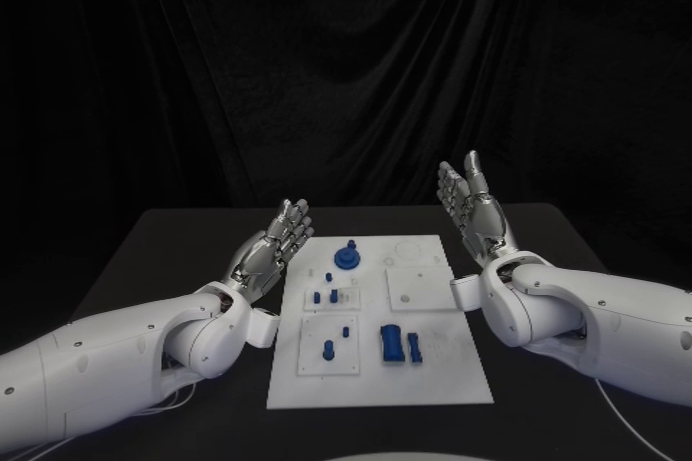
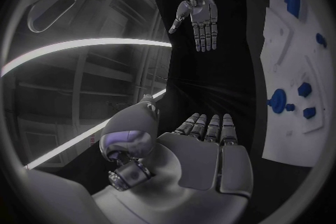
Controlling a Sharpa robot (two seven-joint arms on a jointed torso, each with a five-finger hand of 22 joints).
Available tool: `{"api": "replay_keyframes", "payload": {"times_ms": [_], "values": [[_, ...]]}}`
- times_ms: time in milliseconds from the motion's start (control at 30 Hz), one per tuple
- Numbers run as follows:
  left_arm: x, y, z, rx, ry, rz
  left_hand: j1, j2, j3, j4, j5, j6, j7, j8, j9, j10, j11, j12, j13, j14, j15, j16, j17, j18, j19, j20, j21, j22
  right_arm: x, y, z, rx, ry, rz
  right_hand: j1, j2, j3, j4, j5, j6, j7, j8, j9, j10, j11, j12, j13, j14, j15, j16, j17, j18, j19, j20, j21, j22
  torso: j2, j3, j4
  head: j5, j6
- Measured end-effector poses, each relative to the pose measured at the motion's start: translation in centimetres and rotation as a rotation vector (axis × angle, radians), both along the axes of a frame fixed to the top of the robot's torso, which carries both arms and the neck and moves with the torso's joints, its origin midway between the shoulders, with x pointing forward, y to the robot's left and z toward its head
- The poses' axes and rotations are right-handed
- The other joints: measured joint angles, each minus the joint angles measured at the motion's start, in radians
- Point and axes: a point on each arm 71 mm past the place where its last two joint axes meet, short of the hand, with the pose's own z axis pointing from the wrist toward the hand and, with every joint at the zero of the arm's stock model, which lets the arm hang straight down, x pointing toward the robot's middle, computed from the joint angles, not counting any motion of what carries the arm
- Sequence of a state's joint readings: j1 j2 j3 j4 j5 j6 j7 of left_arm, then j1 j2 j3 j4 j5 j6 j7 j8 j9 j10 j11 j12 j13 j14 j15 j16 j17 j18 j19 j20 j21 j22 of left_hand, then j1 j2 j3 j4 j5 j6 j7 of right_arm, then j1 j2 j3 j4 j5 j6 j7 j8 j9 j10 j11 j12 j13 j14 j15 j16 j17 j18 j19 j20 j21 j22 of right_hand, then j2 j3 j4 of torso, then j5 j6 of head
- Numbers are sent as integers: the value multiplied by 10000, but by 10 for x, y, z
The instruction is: Assemble the parts on the task board
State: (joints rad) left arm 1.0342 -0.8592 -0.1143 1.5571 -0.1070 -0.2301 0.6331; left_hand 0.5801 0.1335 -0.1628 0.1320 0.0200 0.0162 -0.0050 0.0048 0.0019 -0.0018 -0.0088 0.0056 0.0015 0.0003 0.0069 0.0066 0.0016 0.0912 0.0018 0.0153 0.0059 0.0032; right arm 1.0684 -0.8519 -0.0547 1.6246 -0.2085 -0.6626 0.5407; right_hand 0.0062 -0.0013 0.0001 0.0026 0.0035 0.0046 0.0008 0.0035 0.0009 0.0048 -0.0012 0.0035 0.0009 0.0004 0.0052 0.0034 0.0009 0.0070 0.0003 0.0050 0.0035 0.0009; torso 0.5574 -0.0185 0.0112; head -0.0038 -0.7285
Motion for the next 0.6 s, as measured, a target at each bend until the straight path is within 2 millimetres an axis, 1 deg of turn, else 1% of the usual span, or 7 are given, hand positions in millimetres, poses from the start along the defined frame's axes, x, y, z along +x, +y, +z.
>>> {"api": "replay_keyframes", "payload": {"times_ms": [67,267,300,433,467,533,600], "values": [[6,-4,7,100,-101,465,-443,-102,138,-85,-60,-1,1,0,-3,0,0,0,-2,0,0,0,0,-243,-29,-29,0,-7,6,6,1,364,183,-309,0,0,0,0,0,0,0,0,0,-15,14,0,0,0,0,0,0,0,0,0,0,0,-22,30,-18,5,274],[19,-13,24,385,-223,1805,-1530,-348,430,-377,-114,-72,-3,0,-7,0,0,2,-5,0,0,0,1,-555,6,-64,0,-17,16,12,1,960,678,-985,1,1,0,0,0,1,1,0,1,-14,14,1,0,0,0,0,1,1,0,1,0,1,-82,120,-70,27,941],[21,-13,26,465,-201,2111,-1717,-415,516,-468,-114,-91,16,0,-7,0,0,2,-6,0,0,0,2,-624,6,-64,0,-18,16,12,0,1021,770,-1088,1,1,0,0,0,1,1,0,2,-14,14,1,1,0,1,0,1,1,0,1,0,1,-90,128,-77,29,1011],[26,-15,32,703,-75,2980,-2313,-832,682,-858,-114,-107,32,0,-7,0,0,3,-6,0,1,0,0,-624,6,-64,0,-17,16,10,-2,1109,974,-1330,1,1,0,0,0,1,1,0,3,-14,14,1,1,0,1,0,1,2,0,1,0,1,-114,160,-97,38,1215],[27,-15,33,752,-43,3156,-2461,-910,768,-945,-128,-107,32,0,-7,0,0,3,-5,0,1,0,0,-630,3,-67,1,-17,16,9,-2,1121,1004,-1368,1,1,0,0,0,1,1,0,3,-14,14,1,1,1,1,0,1,2,1,1,0,2,-118,165,-101,39,1239],[29,-14,34,865,42,3513,-2727,-1027,982,-1060,-153,-107,32,0,-6,0,0,3,-5,0,1,0,-2,-780,-30,-100,1,-17,17,9,-2,1148,1067,-1440,1,1,0,0,0,1,1,0,3,-14,14,2,1,0,1,0,2,2,1,1,0,2,-123,173,-104,41,1268],[29,-13,34,957,122,3758,-2971,-1116,1160,-1127,-153,-107,32,0,-6,25,24,4,-5,0,1,0,-4,-781,-30,-100,1,-17,17,9,-3,1163,1108,-1486,1,1,0,0,0,1,1,0,3,-14,14,2,1,0,1,0,2,2,1,1,0,2,-127,176,-108,42,1278]]}}
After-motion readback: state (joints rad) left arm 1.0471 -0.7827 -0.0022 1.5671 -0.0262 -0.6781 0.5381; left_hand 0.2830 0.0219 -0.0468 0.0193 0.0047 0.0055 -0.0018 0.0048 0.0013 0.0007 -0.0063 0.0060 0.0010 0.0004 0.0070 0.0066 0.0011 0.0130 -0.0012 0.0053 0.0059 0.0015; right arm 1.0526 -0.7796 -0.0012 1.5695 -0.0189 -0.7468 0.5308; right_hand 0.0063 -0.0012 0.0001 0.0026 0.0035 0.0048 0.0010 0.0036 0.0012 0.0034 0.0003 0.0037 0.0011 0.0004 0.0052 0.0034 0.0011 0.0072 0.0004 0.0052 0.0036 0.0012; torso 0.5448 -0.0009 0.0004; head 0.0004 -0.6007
